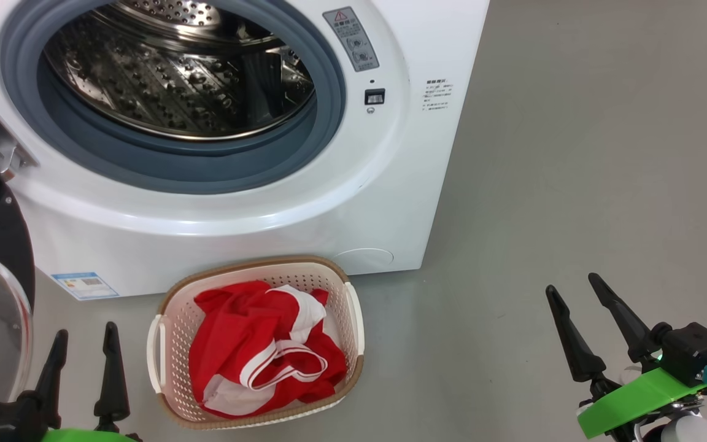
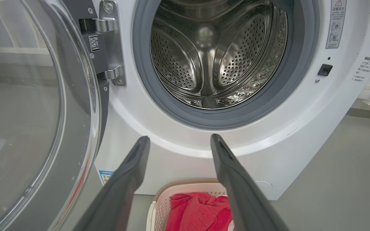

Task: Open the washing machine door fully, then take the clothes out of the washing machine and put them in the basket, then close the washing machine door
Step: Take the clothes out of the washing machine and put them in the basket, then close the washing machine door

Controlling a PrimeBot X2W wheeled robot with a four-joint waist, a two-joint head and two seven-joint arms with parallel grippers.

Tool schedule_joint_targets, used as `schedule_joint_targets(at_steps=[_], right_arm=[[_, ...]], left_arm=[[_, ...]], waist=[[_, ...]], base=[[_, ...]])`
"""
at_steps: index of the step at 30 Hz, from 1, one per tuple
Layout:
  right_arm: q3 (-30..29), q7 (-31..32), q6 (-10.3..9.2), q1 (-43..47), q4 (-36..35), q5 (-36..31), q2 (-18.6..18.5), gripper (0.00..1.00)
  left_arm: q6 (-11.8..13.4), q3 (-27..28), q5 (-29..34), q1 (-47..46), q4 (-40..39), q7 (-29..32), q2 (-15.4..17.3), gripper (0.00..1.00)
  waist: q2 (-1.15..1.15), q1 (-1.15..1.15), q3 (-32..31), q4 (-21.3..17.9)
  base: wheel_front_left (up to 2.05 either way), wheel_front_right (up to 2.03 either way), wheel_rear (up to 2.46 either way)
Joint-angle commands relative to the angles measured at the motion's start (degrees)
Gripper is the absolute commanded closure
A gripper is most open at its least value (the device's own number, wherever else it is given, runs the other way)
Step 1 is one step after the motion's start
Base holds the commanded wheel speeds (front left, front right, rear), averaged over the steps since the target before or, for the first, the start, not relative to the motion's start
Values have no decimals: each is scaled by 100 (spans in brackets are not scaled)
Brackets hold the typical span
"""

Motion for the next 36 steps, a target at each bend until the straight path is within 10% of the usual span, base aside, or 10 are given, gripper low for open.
schedule_joint_targets(at_steps=[1,36], right_arm=[[62,-27,9,-10,-152,30,-91,0],[69,-27,9,-22,-156,-3,-108,0]], left_arm=[[-15,206,19,-76,-157,-71,85,0],[-20,18,-63,-52,-324,-71,158,0]], waist=[[0,0,11,0],[0,0,8,84]], base=[[0,0,0],[-75,75,0]])
